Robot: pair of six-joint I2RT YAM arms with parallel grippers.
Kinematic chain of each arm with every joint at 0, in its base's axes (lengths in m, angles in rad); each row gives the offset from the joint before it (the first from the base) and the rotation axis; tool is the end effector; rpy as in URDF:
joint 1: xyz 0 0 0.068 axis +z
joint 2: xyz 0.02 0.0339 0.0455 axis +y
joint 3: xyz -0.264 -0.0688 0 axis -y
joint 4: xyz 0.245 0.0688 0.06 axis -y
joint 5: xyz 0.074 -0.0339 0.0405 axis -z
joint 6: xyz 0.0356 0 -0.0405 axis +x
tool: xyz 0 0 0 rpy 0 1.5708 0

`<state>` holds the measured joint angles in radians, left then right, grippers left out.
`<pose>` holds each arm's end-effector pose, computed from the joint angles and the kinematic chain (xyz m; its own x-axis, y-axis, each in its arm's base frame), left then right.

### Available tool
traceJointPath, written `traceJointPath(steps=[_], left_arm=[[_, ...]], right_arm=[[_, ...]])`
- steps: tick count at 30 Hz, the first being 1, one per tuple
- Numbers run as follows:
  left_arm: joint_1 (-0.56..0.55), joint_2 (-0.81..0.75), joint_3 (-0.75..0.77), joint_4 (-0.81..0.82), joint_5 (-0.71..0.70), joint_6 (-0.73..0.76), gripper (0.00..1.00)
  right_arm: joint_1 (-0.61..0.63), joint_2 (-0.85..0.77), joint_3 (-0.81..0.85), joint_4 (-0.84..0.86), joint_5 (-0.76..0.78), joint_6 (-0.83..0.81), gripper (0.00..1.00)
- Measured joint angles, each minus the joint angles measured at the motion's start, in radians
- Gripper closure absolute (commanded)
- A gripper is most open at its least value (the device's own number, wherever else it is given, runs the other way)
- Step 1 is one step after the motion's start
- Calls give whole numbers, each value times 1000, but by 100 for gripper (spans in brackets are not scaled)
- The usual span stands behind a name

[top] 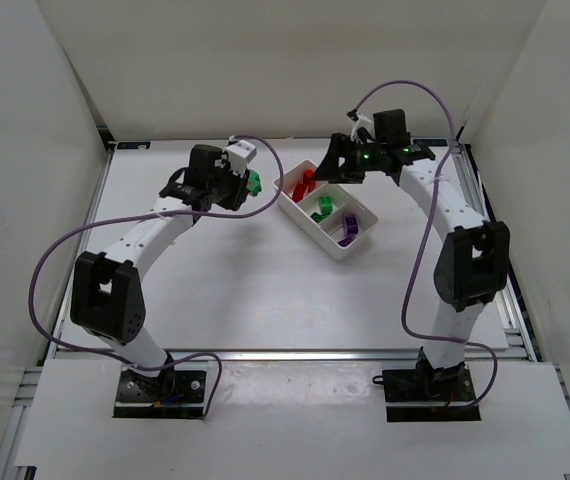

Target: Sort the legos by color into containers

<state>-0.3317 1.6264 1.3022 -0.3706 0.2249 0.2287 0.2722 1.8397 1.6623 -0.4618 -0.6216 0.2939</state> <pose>0.3468 -0.1278 0.2863 -0.4809 0.3994 -0.7805 0.6042 0.7961 0.0351 0.4033 0.1341 0.3224 -0.7437 0.0369 -0.6675 -0.4736 0.6756 0.5650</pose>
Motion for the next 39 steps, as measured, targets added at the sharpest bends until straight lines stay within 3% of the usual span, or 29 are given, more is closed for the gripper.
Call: traceJointPath(steps=[6,12,20,39], left_arm=[[-71,10,45,-9,-262,-203,90],[-87,25,139,-40,-356,-378,90],[-87,25,148,-56,-310,-509,90],[-87,25,156,-61,-178,-589,90]], right_arm=[[109,89,120,29,18,121,27],[167,172,190,49,33,201,28],[167,254,240,73,23,280,26],[224,275,313,192,-88,355,23]])
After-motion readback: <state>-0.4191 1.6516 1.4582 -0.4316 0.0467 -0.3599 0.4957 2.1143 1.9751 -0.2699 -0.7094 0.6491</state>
